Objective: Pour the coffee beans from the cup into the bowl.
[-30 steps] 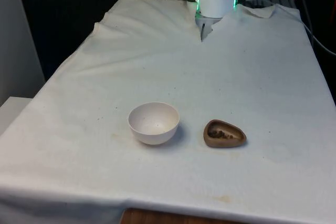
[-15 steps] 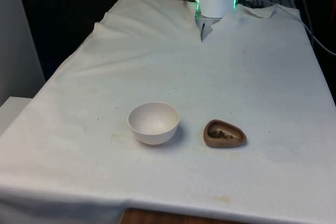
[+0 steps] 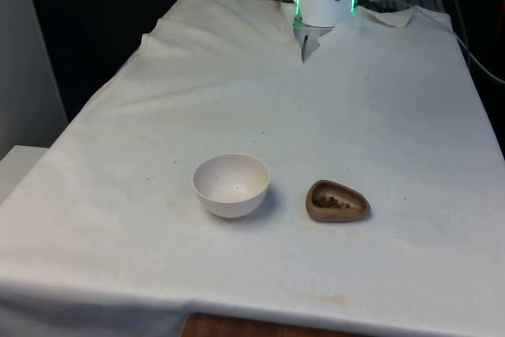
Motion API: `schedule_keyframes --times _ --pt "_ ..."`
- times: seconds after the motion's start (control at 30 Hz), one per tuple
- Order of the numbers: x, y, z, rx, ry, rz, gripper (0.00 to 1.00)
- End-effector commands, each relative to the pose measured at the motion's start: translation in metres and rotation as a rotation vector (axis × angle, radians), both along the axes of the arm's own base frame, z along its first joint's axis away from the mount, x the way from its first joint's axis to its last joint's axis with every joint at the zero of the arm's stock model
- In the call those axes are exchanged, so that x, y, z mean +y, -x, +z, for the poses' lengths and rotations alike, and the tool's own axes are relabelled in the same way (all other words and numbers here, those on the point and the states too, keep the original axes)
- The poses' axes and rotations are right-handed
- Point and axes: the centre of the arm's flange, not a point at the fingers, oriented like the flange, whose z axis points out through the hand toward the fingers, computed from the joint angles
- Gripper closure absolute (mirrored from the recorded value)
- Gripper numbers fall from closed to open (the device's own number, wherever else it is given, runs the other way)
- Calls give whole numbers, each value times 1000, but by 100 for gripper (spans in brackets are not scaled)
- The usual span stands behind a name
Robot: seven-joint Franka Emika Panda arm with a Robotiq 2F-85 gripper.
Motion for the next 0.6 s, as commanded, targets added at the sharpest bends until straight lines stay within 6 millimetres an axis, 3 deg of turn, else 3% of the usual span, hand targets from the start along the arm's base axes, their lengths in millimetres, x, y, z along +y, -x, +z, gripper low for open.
schedule_keyframes --times 0.0,0.57 --pt "3 -4 -4 -5 -12 1 0" --pt "20 -45 -48 -24 -47 24 0"
